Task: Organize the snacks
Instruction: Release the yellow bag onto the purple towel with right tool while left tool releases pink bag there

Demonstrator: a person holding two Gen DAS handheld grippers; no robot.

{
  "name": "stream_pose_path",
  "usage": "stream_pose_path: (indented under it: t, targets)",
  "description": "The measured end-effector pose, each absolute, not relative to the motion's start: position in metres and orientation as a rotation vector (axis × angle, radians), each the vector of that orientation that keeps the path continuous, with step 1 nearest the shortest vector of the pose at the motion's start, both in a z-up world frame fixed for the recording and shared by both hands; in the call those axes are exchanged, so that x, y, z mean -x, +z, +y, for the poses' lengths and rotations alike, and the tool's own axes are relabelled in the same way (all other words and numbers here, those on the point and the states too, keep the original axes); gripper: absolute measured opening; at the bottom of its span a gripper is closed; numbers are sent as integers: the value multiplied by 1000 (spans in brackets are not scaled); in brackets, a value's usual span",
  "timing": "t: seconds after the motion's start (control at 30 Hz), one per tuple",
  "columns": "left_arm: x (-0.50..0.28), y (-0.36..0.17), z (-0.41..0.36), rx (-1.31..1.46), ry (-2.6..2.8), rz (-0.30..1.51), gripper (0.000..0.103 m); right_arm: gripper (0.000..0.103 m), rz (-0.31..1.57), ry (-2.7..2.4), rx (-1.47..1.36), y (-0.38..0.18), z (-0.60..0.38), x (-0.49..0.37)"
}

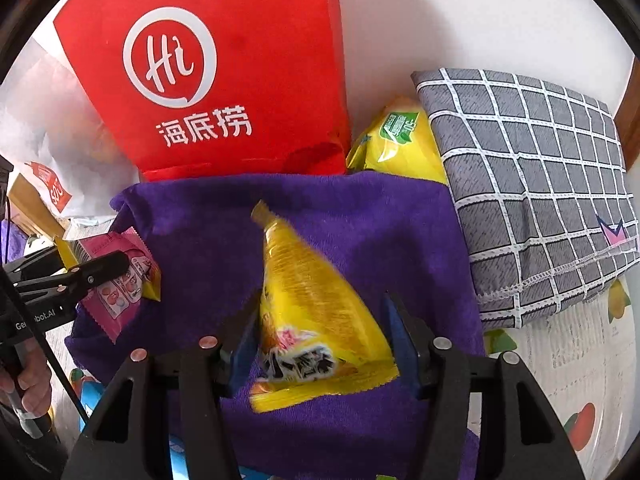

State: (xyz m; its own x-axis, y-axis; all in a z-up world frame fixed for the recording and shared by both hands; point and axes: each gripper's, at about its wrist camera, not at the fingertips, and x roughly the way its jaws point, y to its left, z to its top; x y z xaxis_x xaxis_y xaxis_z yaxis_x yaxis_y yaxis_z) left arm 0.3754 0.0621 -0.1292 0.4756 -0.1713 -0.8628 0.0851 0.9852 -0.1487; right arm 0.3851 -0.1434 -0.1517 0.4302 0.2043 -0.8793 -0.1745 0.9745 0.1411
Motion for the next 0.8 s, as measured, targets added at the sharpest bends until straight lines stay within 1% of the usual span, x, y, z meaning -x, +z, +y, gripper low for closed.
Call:
stream_pose_path:
  t: [0.03, 0.1, 0.17, 0.37, 0.6, 0.67, 0.8]
  targets:
    - [-375, -128, 62, 91, -148, 1065, 70, 67, 1098, 236, -25, -151, -142, -385]
    - [-369, -121, 63, 96, -148, 1033, 74, 73, 1083, 234, -32, -146, -142, -380]
    - [-363, -115, 67, 96, -140, 1024, 76, 75, 1063, 236, -53, -139, -144, -374]
    - [-339, -89, 70, 98, -123, 1001, 76, 75, 967, 189, -44, -100, -153, -341]
    - [-299, -62, 72, 128, -125, 959, 76, 75, 873, 107, 4, -65, -187, -289]
    - [-289, -56, 72, 134, -128, 952, 76, 75, 859, 60, 28, -61, -194, -276]
    - [-265, -49, 67, 141, -139, 934, 76, 75, 895, 63, 1, -67, -217, -250]
